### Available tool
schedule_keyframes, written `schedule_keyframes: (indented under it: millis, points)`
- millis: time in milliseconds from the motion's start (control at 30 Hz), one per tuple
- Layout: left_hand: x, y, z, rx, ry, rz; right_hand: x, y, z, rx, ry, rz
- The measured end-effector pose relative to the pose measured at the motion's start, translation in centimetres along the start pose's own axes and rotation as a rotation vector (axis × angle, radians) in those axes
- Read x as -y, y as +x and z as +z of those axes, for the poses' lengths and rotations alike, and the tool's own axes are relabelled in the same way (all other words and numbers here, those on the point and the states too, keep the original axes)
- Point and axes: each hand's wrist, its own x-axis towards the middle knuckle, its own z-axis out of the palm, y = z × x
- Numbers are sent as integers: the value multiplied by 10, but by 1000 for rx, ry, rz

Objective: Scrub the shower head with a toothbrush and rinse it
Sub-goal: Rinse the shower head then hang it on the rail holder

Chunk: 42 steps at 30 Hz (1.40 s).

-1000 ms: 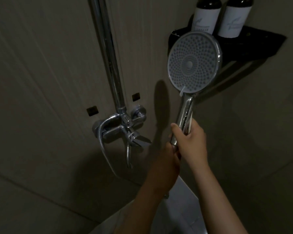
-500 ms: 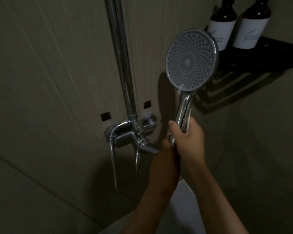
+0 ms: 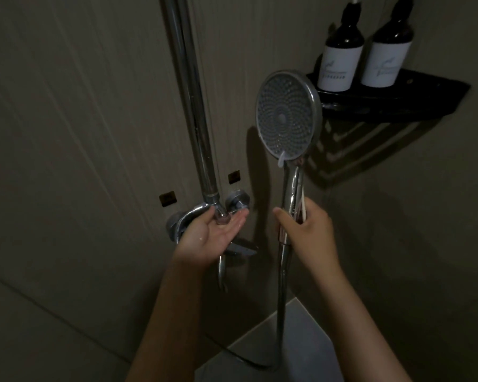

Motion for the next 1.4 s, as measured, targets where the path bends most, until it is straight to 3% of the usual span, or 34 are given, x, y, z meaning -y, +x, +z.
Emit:
schedule_keyframes:
  millis: [167,367,533,667,733,833,933,1067,1133,1267,1400]
  points:
    - [4,9,-9,137,-165,16,-1,1,-6,-33,27,26]
    - [5,21,-22,153,-51,75,-6,1,-10,-45,67,54]
    - [-3,20,-6,-69,228,88,-9,0,-9,-70,89,70]
    - [1,18,18,-300,650,159,-10,-2,-6,-71,64,52]
    - [7,16,22,-348,862,193,-9,-3,-4,-70,54,47]
    - [11,17,19,-347,916,233,-9,-5,-2,-74,24,32]
    - [10,13,13,-288,703,209,-8,-8,-1,-55,28,14]
    - [9,6,-7,37,-30,16,-8,-9,0,-56,29,10]
    - [12,4,-15,164,-248,-23,-8,-10,0,-62,27,20]
    - [20,6,-18,291,-575,-48,-7,-11,-2,-68,33,22]
    - [25,15,-19,273,-683,-52,-8,-11,-3,-74,18,4]
